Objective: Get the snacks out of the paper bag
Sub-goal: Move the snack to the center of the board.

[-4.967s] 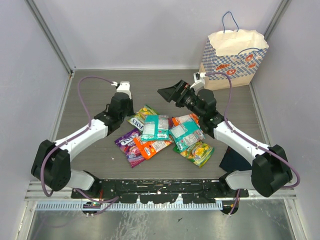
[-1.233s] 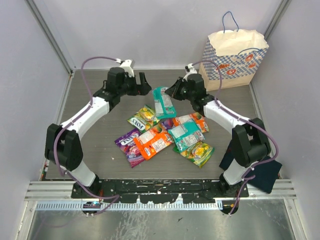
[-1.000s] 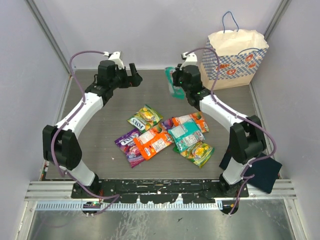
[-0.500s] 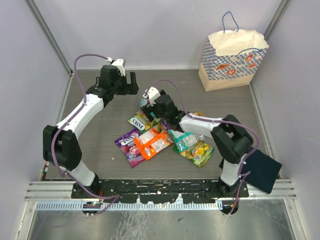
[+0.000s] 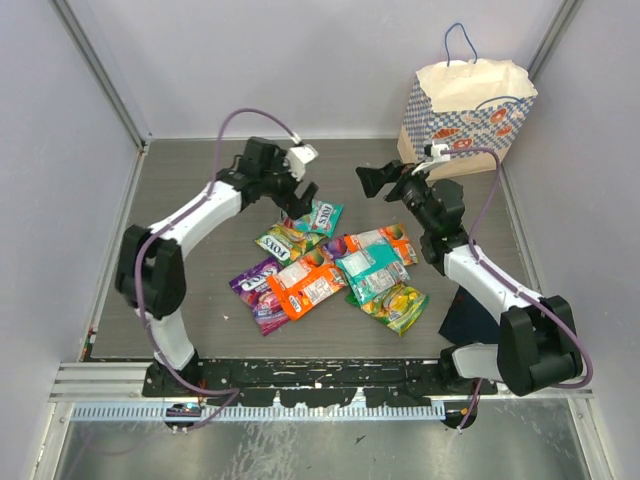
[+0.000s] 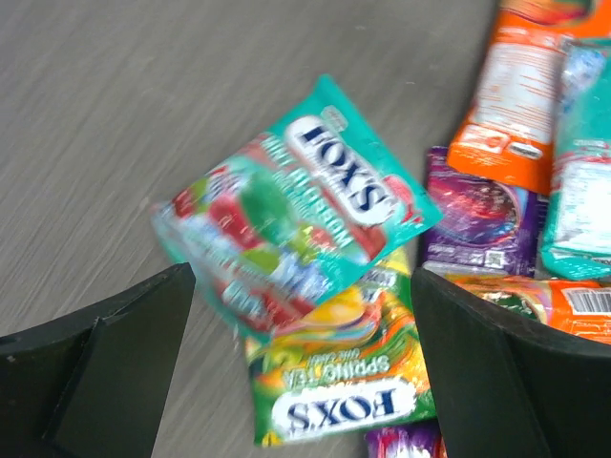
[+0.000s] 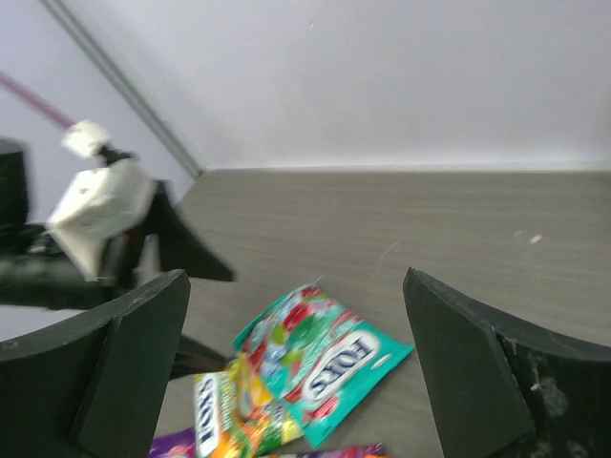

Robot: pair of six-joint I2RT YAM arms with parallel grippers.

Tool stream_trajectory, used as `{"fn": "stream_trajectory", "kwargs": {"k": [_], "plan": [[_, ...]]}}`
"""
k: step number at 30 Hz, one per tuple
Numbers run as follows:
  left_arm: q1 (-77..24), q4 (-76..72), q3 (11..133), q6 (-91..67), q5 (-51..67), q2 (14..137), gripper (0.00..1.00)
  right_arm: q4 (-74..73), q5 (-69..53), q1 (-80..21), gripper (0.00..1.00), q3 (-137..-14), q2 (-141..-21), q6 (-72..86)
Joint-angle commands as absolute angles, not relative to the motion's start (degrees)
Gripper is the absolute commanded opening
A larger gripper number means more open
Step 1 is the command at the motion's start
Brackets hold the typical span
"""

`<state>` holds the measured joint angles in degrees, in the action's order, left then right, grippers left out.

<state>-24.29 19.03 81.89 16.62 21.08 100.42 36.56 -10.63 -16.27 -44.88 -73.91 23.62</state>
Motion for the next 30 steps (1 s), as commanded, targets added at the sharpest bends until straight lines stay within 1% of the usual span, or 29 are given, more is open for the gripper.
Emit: {"fn": "stream_trajectory", "kwargs": {"k": [1,5,7,10,14,15,16,19,20,23,25,30], "plan": [[-27.66,26.81,94.04,26.94,27.48,108.97,0.98,41.16,-17.24,-16.64,1.00,-43.33,-73.39,31.54],[-28.63,34.82,103.30,27.85,27.89,117.13,1.00,42.14,-17.86,-15.43,1.00,-41.54,-72.89,33.03],[-28.65,36.87,105.23,27.74,27.27,120.02,0.97,42.75,-18.14,-14.76,1.00,-40.79,-72.61,34.05],[-28.32,39.36,108.43,26.41,24.38,124.65,0.89,43.71,-18.98,-13.68,1.00,-40.13,-72.83,35.53],[-25.81,41.87,113.69,20.29,23.46,129.94,0.76,44.07,-19.81,-12.41,1.00,-39.67,-73.42,37.24],[-25.07,41.85,114.46,18.30,22.57,130.65,0.72,44.38,-20.04,-12.09,1.00,-39.47,-73.47,37.71],[-24.27,41.65,115.12,16.43,21.49,131.28,0.69,44.88,-20.40,-11.83,1.00,-39.28,-73.55,38.21],[-21.94,41.01,116.62,10.35,16.51,132.58,0.57,46.24,-21.22,-11.28,1.00,-38.82,-73.80,39.37],[-21.36,40.58,116.77,8.43,13.79,132.80,0.55,46.45,-21.26,-11.19,1.00,-38.81,-73.82,39.57],[-19.62,38.80,116.72,3.49,4.03,133.20,0.56,47.28,-21.67,-10.98,1.00,-38.89,-74.21,40.59],[-18.35,38.26,117.24,0.48,-2.60,133.55,0.58,47.97,-22.09,-10.98,1.00,-38.92,-74.58,41.26],[-15.06,37.41,116.28,-5.86,-10.24,133.09,0.61,48.51,-22.92,-10.83,1.00,-39.36,-75.23,42.24]]}}
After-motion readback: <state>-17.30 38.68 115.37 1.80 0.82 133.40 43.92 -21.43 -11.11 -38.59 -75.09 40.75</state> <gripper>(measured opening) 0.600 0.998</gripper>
